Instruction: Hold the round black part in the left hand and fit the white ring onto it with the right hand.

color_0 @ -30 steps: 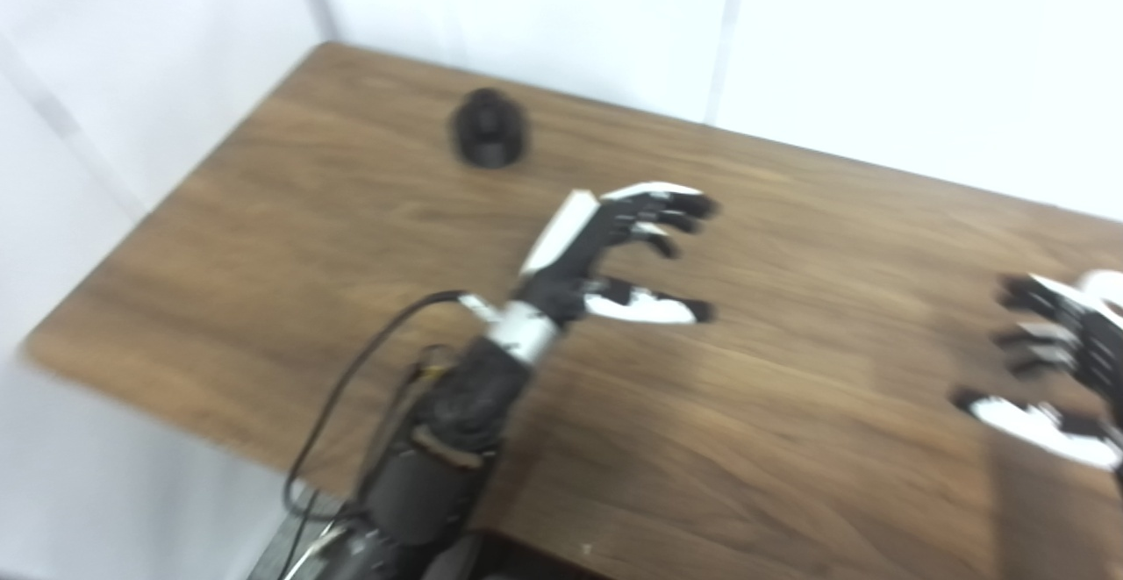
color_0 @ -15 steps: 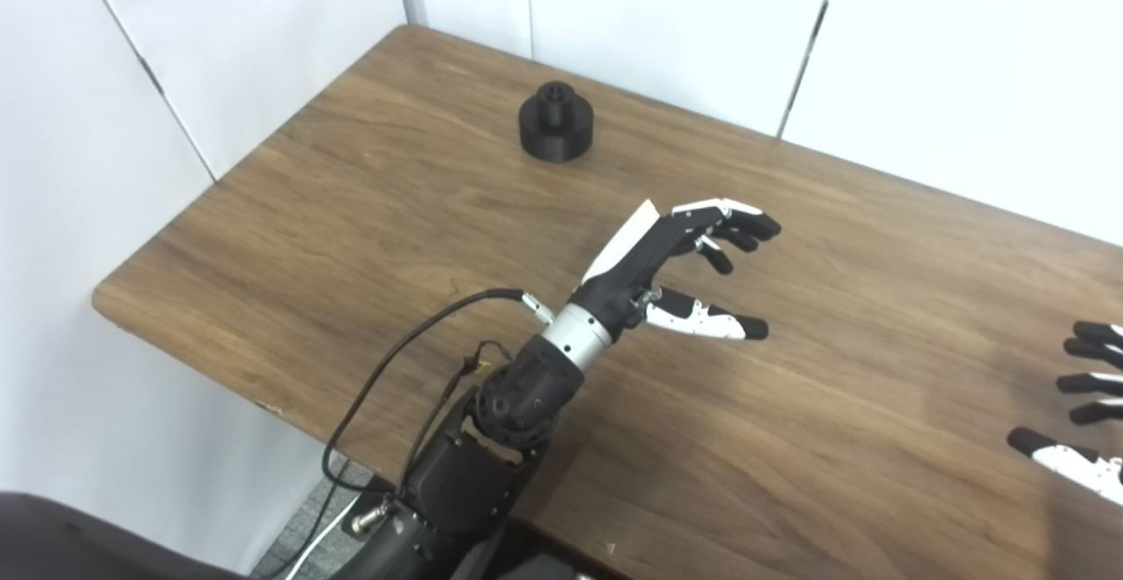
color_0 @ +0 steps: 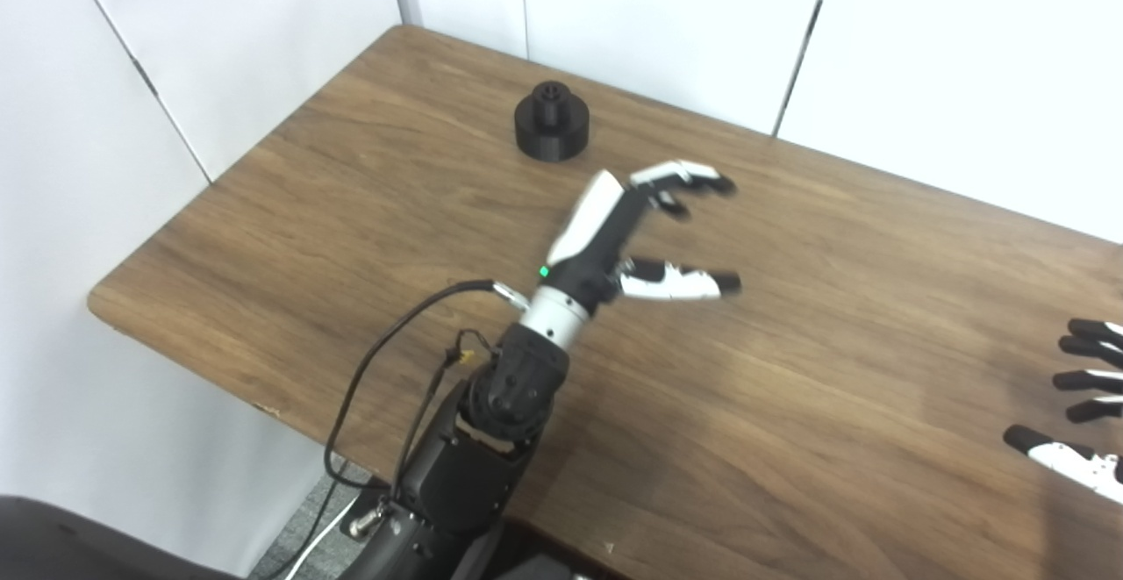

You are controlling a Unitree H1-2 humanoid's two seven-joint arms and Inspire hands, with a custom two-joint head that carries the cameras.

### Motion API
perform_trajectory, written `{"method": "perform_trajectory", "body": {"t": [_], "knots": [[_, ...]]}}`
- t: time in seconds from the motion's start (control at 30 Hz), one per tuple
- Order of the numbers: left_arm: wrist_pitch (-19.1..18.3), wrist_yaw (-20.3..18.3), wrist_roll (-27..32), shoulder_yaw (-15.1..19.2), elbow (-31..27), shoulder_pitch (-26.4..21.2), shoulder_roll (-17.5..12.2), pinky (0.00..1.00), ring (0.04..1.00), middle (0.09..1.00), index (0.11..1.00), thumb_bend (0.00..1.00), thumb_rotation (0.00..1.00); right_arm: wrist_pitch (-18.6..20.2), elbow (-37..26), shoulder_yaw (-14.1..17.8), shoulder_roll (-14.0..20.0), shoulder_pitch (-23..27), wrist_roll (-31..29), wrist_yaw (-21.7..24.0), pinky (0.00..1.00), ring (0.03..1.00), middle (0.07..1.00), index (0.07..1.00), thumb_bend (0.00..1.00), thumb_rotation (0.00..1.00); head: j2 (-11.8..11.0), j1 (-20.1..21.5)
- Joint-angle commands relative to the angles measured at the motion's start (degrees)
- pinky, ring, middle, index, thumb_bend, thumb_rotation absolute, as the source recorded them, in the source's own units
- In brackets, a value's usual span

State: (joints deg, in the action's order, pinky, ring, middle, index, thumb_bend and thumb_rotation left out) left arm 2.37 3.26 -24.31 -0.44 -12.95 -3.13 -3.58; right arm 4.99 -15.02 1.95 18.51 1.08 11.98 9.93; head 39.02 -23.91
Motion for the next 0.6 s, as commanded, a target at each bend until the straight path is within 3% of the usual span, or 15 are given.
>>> {"method": "perform_trajectory", "body": {"t": [0.0, 0.03, 0.23, 0.57], "knots": [[-0.2, 1.3, -1.3, 0.7, -2.0, -3.1, -0.9, 0.8, 0.831, 0.802, 0.671, 0.79, 0.15, -1.9, -1.1, 0.4, 0.4, 2.1, -0.2, -0.9, 0.48, 0.618, 0.731, 0.747, 0.69, 0.0, 0.1, 0.0], [-1.0, 1.2, -2.2, 1.1, -2.1, -3.8, -1.6, 0.82, 0.836, 0.805, 0.671, 0.79, 0.16, -1.6, -1.2, 0.4, 0.4, 2.1, -0.1, -0.9, 0.48, 0.619, 0.731, 0.746, 0.69, 0.0, 0.1, 0.0], [-3.4, 0.9, -3.7, 2.5, -1.3, -7.5, -5.6, 0.7, 0.816, 0.809, 0.665, 0.8, 0.17, -1.5, -1.1, 0.3, 0.5, 2.3, 0.1, -0.9, 0.49, 0.622, 0.733, 0.746, 0.7, 0.01, -0.1, 0.1], [-6.1, 1.9, -7.4, 3.3, 2.7, -12.5, -10.2, 0.65, 0.805, 0.821, 0.672, 0.83, 0.22, -2.7, -0.1, 0.4, 0.8, 2.4, -0.1, -0.8, 0.48, 0.614, 0.731, 0.739, 0.71, 0.0, -0.2, 0.9]]}}
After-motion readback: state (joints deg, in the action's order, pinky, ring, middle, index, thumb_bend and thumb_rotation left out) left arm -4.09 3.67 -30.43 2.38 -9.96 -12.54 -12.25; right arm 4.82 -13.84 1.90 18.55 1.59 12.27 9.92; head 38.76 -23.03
